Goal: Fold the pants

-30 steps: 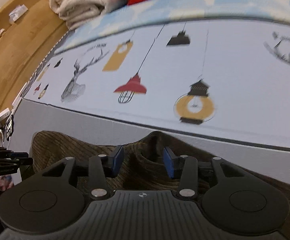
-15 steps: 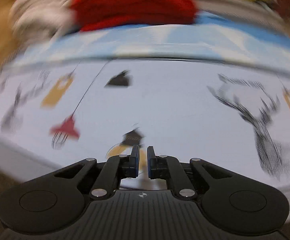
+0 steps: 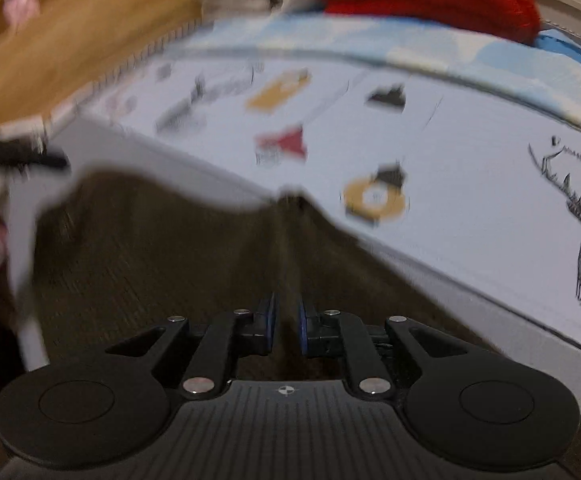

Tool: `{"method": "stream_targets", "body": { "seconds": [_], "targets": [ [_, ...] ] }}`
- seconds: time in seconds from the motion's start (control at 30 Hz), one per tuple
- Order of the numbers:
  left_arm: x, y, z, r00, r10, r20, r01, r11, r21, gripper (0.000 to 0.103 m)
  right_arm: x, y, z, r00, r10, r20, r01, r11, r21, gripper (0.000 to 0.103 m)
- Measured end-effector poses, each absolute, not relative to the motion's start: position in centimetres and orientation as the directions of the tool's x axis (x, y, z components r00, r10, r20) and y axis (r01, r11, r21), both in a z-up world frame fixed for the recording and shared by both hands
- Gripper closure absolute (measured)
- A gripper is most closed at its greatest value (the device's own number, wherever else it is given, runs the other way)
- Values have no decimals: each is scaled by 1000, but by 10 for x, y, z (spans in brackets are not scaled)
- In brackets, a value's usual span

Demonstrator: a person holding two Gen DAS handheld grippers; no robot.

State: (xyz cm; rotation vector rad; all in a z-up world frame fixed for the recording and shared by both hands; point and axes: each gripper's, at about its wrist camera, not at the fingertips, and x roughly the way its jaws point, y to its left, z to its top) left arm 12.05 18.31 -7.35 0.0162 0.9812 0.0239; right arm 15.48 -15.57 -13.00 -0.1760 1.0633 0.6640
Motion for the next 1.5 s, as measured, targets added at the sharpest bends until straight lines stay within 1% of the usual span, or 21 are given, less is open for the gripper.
{"method": "stream_targets", "body": {
  "seconds": [0.03, 0.07, 0.2, 0.4, 0.53, 0.67, 0.77, 0.83, 0.87, 0.97, 1.0, 1.03, 1.1, 1.17, 1.2, 1.23, 1.27, 1.3, 1.4, 1.43, 1.5],
  "targets": [
    [121, 181, -74, 557, 27, -830, -4, 1000, 30, 72, 157, -155, -141, 332, 346, -878, -557, 823, 114, 95],
    [122, 180, -75, 557, 27, -830, 4, 999, 35, 72, 158, -156, -145, 360, 336, -871, -541, 836, 99, 103],
    [130, 175, -76, 551, 21, -834, -1, 1000, 25, 72, 166, -158, -140, 424, 306, -852, -458, 885, 91, 103],
    [135, 158, -77, 543, 4, -840, 42, 999, 32, 71, 161, -175, -138, 441, 290, -850, -432, 898, 82, 103],
    [135, 153, -78, 532, 4, -847, 56, 998, 39, 71, 169, -218, -140, 396, 295, -870, -342, 926, 159, 103],
    [131, 152, -70, 553, -26, -833, 61, 998, 9, 71, 152, -272, -135, 387, 202, -900, -301, 950, 83, 103],
    [127, 150, -66, 561, -38, -827, 67, 998, -1, 71, 137, -332, -132, 396, 65, -916, -146, 989, 7, 103],
    [123, 146, -64, 565, -49, -824, 81, 997, -4, 71, 121, -380, -130, 381, 4, -925, -12, 1000, -1, 103],
    [121, 144, -63, 568, -52, -821, 90, 996, 0, 71, 109, -404, -127, 382, -1, -924, 48, 999, 19, 100],
    [114, 137, -56, 590, -61, -805, 112, 994, 7, 71, 72, -457, -123, 357, -217, -909, 207, 967, -149, 96],
    [111, 136, -52, 598, -68, -798, 108, 994, -3, 71, 60, -475, -121, 341, -272, -900, 270, 945, -184, 92],
    [107, 136, -48, 602, -78, -794, 100, 995, -22, 71, 45, -497, -116, 325, -317, -891, 353, 915, -196, 92],
    [99, 133, -36, 608, -110, -786, 86, 994, -73, 71, 15, -534, -105, 337, -341, -878, 513, 848, -133, 91],
    [87, 122, -20, 632, -116, -767, 82, 993, -83, 71, -27, -574, -89, 397, -343, -851, 673, 739, 16, 90],
    [77, 112, -10, 654, -118, -747, 95, 993, -74, 65, -47, -588, -83, 433, -344, -833, 717, 691, 87, 85],
    [70, 102, -3, 671, -128, -731, 110, 991, -73, 61, -65, -597, -80, 464, -348, -815, 746, 649, 148, 81],
    [61, 91, 2, 688, -150, -710, 126, 988, -86, 53, -80, -602, -79, 485, -346, -803, 761, 619, 193, 71],
    [54, 79, 3, 693, -181, -698, 142, 983, -113, 51, -95, -608, -82, 503, -334, -798, 772, 589, 240, 64],
    [37, 44, -15, 649, -260, -715, 204, 965, -166, 51, -127, -623, -99, 529, -249, -811, 789, 496, 363, 61],
    [34, 33, -22, 627, -264, -732, 231, 961, -149, 51, -132, -627, -104, 536, -226, -814, 791, 472, 390, 61],
    [29, 6, -32, 622, -240, -746, 308, 950, -49, 51, -136, -630, -115, 541, -177, -822, 791, 439, 426, 57]
  ]
}}
